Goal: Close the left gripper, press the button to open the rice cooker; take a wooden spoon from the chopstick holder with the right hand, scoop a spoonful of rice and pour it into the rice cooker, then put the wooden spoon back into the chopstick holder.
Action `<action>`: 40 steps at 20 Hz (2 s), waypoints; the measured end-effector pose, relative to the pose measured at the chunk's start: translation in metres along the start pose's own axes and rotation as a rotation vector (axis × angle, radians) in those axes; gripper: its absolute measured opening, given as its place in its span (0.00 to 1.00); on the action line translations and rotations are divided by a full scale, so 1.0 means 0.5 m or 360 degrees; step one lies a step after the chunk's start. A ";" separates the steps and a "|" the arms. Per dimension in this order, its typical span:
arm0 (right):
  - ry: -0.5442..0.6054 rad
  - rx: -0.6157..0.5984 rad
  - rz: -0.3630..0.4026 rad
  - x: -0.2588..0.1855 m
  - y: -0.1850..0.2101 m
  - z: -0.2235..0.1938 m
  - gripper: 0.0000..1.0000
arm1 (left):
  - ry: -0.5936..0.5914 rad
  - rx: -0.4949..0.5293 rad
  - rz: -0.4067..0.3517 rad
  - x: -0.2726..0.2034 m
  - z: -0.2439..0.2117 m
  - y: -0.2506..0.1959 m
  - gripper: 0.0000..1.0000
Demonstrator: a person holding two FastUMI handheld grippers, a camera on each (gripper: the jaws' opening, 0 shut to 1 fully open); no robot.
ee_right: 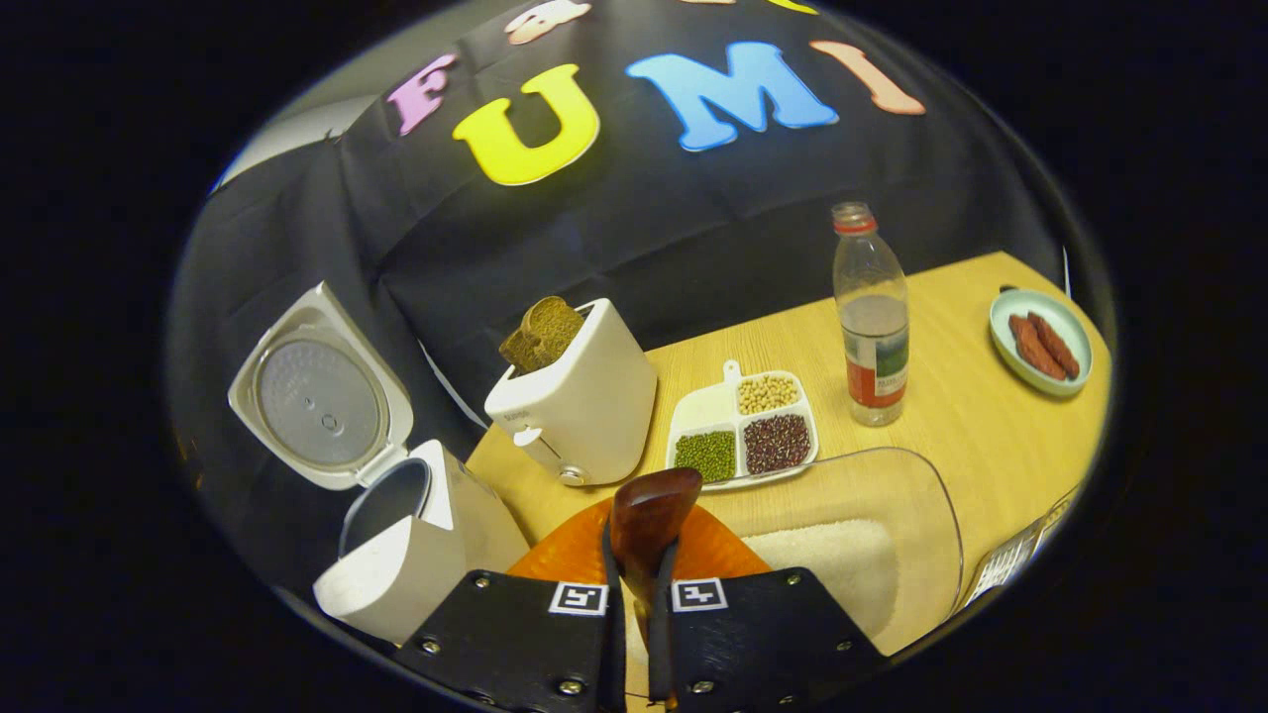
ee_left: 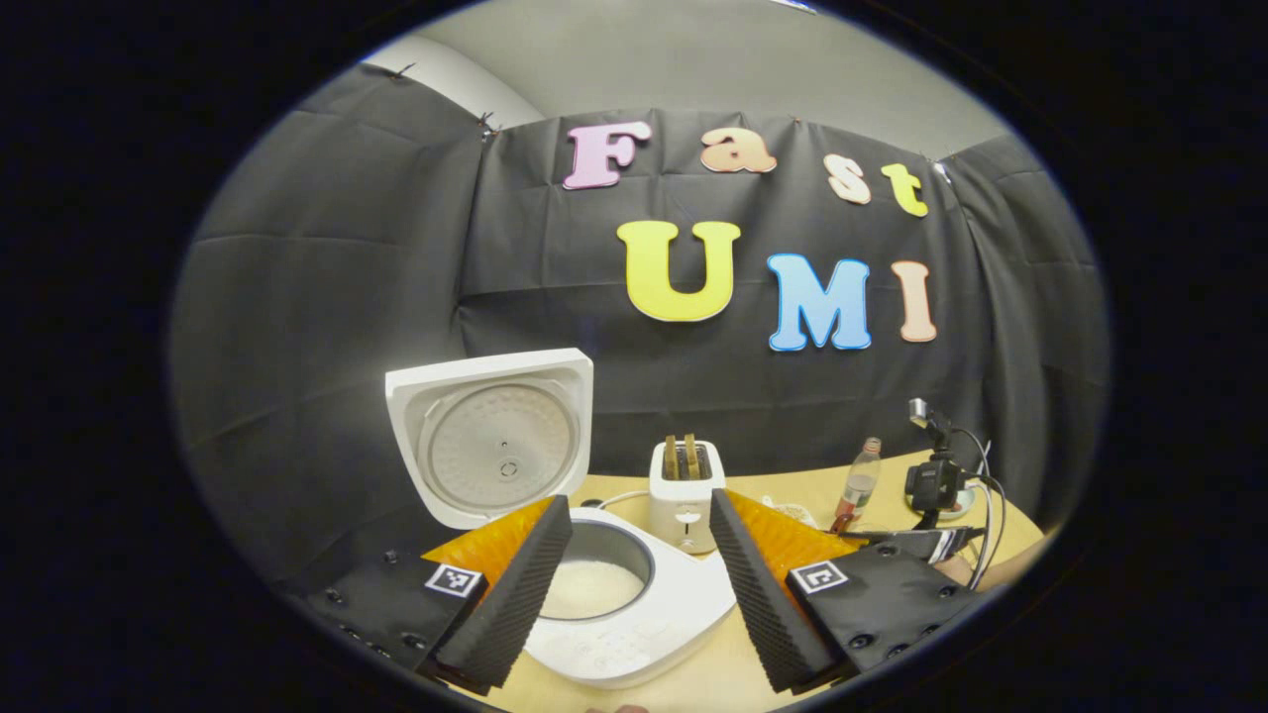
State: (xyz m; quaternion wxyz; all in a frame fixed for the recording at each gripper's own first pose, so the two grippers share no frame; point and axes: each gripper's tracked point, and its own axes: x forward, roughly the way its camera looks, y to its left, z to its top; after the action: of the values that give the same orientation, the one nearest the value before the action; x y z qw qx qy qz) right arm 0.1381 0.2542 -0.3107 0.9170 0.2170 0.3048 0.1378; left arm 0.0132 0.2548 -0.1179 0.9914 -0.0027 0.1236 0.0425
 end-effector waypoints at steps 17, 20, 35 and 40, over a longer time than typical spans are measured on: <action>-0.0370 0.1129 0.0322 -0.178 -0.061 0.267 0.09 | -0.0045 -0.0070 -0.0053 0.021 0.006 0.001 0.97; -0.0368 0.1085 0.0384 -0.188 -0.012 0.288 0.09 | -0.0043 -0.0062 -0.0051 0.017 -0.003 0.018 0.96; -0.0177 0.0764 0.0651 -0.092 0.349 0.298 0.09 | -0.0041 -0.0042 -0.0084 -0.037 -0.049 0.130 0.98; -0.0069 0.0450 0.0654 -0.014 0.458 0.240 0.09 | -0.0052 -0.0061 -0.0025 -0.051 -0.055 0.176 0.97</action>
State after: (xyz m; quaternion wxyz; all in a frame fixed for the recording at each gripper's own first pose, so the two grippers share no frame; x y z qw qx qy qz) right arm 0.1795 0.4127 -0.1105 0.8367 0.4034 0.2508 0.2726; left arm -0.0257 0.3400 -0.1380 0.9934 -0.0219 0.1064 0.0372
